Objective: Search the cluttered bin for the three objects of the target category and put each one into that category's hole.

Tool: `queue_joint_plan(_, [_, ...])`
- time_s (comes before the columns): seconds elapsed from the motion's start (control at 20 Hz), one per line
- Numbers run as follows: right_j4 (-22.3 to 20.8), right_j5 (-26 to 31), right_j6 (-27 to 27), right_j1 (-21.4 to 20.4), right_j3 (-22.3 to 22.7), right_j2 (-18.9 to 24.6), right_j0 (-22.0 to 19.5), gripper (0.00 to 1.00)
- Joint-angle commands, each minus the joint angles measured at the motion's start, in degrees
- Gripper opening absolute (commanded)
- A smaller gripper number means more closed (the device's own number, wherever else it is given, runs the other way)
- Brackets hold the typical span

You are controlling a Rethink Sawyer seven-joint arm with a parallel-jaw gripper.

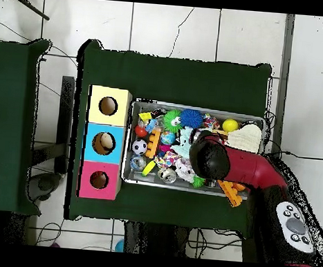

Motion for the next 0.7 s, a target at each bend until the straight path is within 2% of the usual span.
queue_joint_plan(0.05, [-3.85, -3.48, 3.67, 5.27, -0.41, 0.11, 2.38, 1.0])
queue_joint_plan(0.3, [-4.24, -7.3, 5.17, 9.07, -1.21, -1.07, 2.97, 1.0])
queue_joint_plan(0.7, [-3.78, -9.76, 4.01, 13.69, -3.51, -1.31, 1.97, 1.0])
